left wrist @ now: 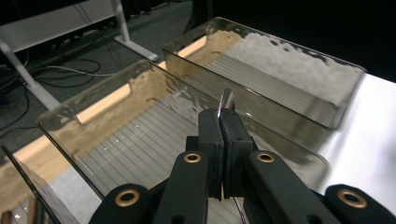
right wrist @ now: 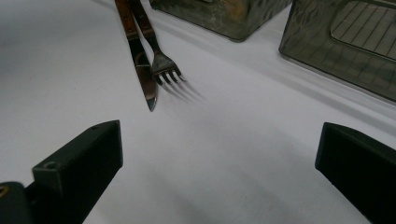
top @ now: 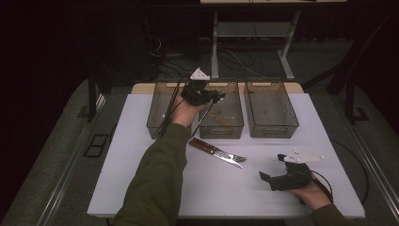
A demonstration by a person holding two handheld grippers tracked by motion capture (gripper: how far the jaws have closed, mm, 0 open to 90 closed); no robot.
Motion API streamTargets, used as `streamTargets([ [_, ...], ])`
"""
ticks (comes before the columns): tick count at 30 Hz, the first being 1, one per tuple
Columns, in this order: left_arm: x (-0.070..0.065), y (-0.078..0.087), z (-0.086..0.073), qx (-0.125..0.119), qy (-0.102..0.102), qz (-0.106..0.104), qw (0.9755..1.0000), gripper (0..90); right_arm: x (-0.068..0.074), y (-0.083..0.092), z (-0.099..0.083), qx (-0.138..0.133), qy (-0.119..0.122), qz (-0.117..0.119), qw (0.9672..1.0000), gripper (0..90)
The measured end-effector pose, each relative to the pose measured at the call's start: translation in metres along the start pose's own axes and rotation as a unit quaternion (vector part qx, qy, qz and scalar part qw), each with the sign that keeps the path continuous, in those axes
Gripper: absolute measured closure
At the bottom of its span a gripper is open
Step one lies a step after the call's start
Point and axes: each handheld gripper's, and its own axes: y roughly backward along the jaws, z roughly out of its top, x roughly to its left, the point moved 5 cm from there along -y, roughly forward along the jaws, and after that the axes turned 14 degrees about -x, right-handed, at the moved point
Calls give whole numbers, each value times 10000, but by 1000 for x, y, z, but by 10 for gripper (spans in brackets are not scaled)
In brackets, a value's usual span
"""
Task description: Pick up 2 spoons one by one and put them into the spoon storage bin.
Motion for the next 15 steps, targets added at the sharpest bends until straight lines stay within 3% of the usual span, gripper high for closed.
streamTargets([
  [6, 16, -22, 1, 160, -83, 209, 9996, 889, -1, 0, 0, -18, -2, 10, 10000, 5],
  [9, 18, -31, 2, 149, -45, 293, 9995, 888, 0, 1, 1, -21, -11, 30, 10000, 5],
  [15, 26, -46, 4, 255, -173, 449, 9985, 888, 0, 2, 2, -71, -9, 58, 10000, 5],
])
